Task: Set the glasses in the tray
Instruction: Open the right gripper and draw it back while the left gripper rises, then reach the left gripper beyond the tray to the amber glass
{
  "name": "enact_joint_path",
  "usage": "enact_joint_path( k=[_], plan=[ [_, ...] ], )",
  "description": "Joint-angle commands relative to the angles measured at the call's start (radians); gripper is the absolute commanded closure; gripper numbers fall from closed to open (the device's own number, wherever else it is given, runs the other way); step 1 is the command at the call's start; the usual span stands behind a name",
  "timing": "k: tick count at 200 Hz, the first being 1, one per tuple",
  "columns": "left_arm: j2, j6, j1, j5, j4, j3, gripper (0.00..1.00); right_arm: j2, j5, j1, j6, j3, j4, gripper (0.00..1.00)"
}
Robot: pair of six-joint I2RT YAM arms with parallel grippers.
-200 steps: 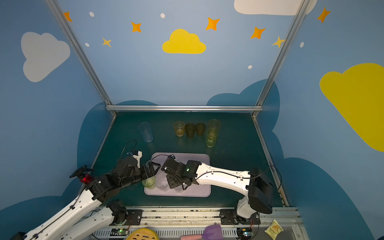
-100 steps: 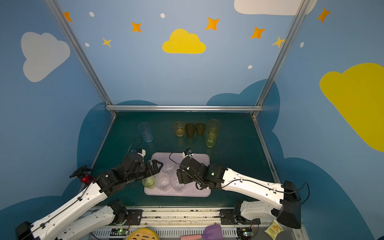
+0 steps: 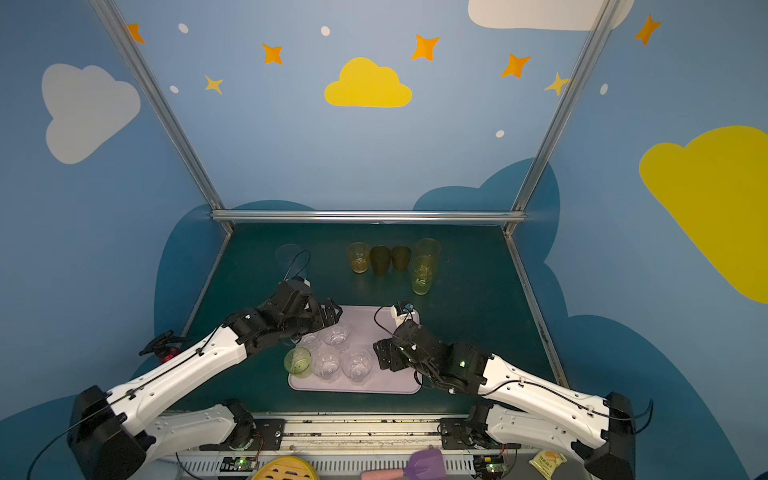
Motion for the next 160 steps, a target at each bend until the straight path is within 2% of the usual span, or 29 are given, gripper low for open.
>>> enact_joint_path(
  k=[1,86,160],
  plan=[
    [0.049,0.006,0.015,-0.026,0.019,0.054,0.00,-0.050,-0.024,-0.013,-0.010,-0.032,0.024,0.14],
    [0.225,0.021,0.103,-0.002,0.051,0.199,0.00,-0.205,-0.006,-0.053,-0.013,-0.143,0.012,0.14],
    [0.465,0.027,0.163,0.059,0.043,0.415,0.00,-0.334,-0.027,-0.071,-0.055,-0.253,0.096,0.14]
  ],
)
